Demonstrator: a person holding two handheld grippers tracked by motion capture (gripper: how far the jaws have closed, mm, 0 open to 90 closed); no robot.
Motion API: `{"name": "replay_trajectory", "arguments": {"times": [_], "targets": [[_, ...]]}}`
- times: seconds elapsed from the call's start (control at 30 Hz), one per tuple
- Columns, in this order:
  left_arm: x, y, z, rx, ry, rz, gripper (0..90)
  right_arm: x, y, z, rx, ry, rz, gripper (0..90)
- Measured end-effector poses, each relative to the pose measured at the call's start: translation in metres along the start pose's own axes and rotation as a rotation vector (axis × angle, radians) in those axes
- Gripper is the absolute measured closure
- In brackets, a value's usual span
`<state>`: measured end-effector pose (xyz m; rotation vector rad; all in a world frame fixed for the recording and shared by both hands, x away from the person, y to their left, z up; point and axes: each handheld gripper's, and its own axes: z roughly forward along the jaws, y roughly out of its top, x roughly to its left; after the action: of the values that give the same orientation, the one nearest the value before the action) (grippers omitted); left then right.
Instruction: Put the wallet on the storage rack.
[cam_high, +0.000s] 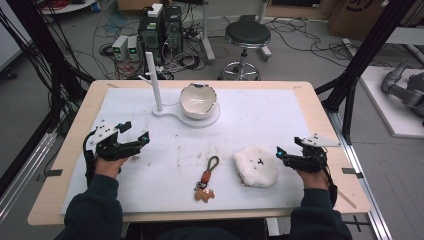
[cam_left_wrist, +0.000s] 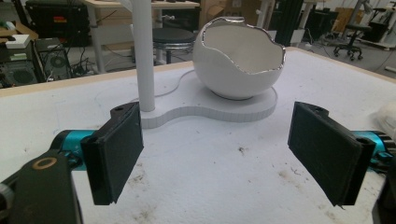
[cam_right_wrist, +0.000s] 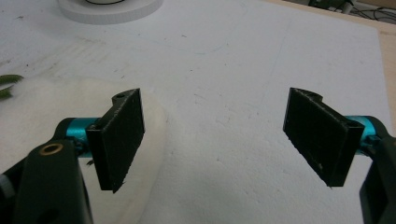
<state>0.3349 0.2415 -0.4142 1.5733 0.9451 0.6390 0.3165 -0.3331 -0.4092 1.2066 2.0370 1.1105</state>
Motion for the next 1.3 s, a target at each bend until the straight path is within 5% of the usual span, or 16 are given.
{"name": "replay_trajectory", "arguments": {"times": [0.3, 0.53, 0.63, 0.77, 0.87, 1.0, 1.03, 1.1, 1.13, 1.2, 1.23, 1.3], "targets": [[0.000, 0.000, 0.005, 0.004, -0.001, -0.006, 18.0, -0.004, -0.003, -0.001, 0.004, 0.007, 0.023, 20.8], [-0.003, 0.001, 0.006, 0.007, -0.011, 0.005, 18.1, 0.000, -0.004, 0.002, 0.051, 0.088, 0.018, 25.7], [-0.003, 0.001, 0.006, 0.009, -0.013, 0.010, 18.4, 0.008, -0.003, 0.012, 0.125, 0.170, -0.003, 29.3], [-0.004, 0.002, 0.004, 0.006, -0.013, 0.010, 18.7, 0.014, -0.004, 0.018, 0.184, 0.210, -0.012, 29.3], [-0.006, 0.001, 0.002, 0.013, -0.016, 0.015, 19.0, 0.017, -0.012, 0.028, 0.289, 0.246, 0.002, 25.8], [-0.007, 0.001, 0.001, 0.015, -0.020, 0.021, 19.1, 0.018, -0.012, 0.030, 0.322, 0.278, 0.012, 28.2], [-0.008, 0.000, 0.001, 0.016, -0.021, 0.019, 19.4, 0.022, -0.010, 0.032, 0.350, 0.321, -0.009, 43.1], [-0.007, 0.000, 0.001, 0.023, -0.023, 0.021, 19.5, 0.023, -0.010, 0.033, 0.364, 0.333, -0.011, 46.8], [-0.008, -0.001, 0.002, 0.023, -0.028, 0.015, 19.9, 0.024, -0.006, 0.031, 0.363, 0.320, -0.011, 70.1], [-0.008, -0.001, 0.002, 0.029, -0.031, 0.017, 20.0, 0.024, -0.003, 0.029, 0.343, 0.323, -0.020, 74.9], [-0.009, -0.001, 0.003, 0.029, -0.037, 0.012, 20.1, 0.027, 0.003, 0.025, 0.237, 0.331, -0.070, 77.8], [-0.011, -0.001, 0.004, 0.035, -0.052, 0.002, 20.0, 0.032, 0.010, 0.023, 0.173, 0.337, -0.101, 78.7]]}}
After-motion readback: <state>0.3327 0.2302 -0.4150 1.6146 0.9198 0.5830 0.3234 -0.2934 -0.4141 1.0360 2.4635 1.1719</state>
